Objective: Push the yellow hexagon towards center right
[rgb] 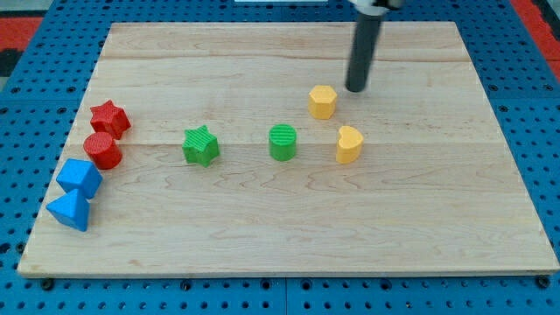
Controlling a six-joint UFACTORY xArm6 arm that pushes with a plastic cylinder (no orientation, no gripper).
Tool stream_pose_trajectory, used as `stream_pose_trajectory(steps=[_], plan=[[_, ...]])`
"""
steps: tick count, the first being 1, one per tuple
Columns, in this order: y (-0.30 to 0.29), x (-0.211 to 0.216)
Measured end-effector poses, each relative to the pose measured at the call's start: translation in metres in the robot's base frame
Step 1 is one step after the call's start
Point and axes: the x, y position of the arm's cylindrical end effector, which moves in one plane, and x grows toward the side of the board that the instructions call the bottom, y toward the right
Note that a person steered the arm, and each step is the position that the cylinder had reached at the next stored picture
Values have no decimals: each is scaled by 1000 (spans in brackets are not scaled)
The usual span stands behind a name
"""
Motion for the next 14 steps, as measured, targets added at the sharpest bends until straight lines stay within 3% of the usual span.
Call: stream_pose_trajectory(steps=[1, 3, 4, 5, 6, 7, 8, 12, 14], plan=[[-86, 21], [42, 39], [33, 23], [78, 47], [86, 66], [83, 36], [103, 37], [116, 94], [101, 79]])
